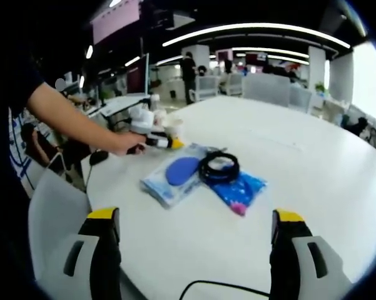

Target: Arrange the tabletop items into an orderly group along one side of the table until the central work area is clear of visible clutter.

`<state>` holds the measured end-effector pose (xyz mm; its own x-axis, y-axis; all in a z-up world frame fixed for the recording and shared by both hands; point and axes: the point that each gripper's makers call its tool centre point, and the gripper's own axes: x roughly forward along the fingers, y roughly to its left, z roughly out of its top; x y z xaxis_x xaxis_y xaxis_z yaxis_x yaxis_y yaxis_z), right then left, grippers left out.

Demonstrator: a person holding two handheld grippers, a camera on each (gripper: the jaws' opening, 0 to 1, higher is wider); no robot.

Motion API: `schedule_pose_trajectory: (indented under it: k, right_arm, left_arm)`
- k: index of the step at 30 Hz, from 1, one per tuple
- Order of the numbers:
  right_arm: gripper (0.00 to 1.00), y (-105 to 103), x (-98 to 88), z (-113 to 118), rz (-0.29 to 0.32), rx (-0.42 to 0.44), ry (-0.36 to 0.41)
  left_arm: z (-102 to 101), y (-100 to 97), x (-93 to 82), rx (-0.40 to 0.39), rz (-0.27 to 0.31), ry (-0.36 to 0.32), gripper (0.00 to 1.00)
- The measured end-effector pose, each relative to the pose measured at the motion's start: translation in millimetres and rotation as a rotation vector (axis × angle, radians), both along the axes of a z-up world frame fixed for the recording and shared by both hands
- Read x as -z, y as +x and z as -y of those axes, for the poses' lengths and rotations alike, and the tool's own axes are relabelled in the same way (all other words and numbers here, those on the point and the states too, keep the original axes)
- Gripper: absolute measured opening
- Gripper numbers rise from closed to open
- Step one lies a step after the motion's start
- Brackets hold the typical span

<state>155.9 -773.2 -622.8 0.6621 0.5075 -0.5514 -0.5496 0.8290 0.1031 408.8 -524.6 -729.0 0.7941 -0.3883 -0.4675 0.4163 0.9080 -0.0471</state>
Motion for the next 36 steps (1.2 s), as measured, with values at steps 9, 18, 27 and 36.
schedule_pose_trajectory:
  k: [9,18,27,36]
  right_arm:
    - [0.98,-2.4,-2.1,-1.4,0.004,0.002,0.006]
    - [0.98,-7.2,-6.3,-7.8,0.015,0.003,0.014]
    - [0.98,-10.3,-9.6,-9.5,0.021,0.004,0.013]
    - [0.99,-8.8,-16.9,-5.7,0.043,0.001,-0.008]
  left_arm:
    - [1.3,-10.8,-4.9,-0.005,0.012,-0.017,0.57]
    - [0.3,-20.8,-8.8,-0.008,0.019,-0.016,0.6]
    - [-0.7,-31.6,-14.8,-0.026,0.021,-0.04,0.6]
    - [0.0,-43.6,-20.1,-0.008,0.027,-0.041,0.6]
